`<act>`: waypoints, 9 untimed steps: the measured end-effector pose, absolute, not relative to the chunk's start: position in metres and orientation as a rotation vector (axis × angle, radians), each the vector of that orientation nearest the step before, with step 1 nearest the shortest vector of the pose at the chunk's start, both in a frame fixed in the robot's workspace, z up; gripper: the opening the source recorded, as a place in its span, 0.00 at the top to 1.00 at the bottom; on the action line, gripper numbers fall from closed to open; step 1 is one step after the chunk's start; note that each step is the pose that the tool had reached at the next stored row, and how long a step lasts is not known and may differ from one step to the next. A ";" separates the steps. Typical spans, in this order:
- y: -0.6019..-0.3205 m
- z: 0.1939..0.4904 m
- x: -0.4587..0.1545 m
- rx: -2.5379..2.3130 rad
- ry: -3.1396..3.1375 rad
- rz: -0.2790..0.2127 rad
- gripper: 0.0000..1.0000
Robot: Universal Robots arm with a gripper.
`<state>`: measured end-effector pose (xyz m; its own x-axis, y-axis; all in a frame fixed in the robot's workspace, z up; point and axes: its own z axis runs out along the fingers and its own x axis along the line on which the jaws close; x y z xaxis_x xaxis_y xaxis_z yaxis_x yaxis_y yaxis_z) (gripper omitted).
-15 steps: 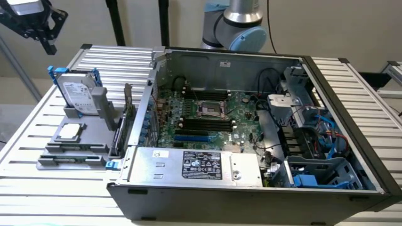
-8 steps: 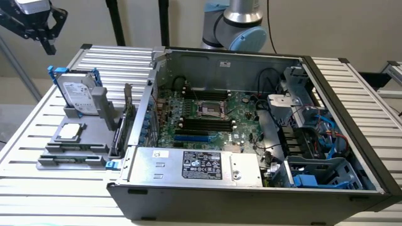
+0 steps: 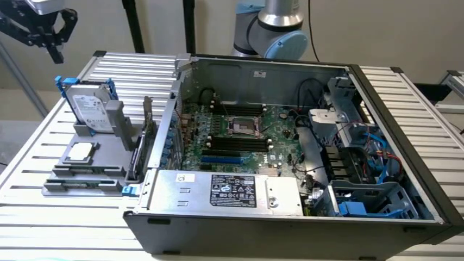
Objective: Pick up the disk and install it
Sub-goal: 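Pick up the disk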
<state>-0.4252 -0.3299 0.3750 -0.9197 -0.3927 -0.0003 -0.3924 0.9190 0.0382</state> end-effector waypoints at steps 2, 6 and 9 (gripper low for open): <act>-0.330 0.375 -0.425 0.685 -3.057 -0.058 0.89; -0.330 0.375 -0.425 0.793 -3.030 -0.058 0.89; -0.330 0.375 -0.425 0.876 -3.006 -0.058 0.89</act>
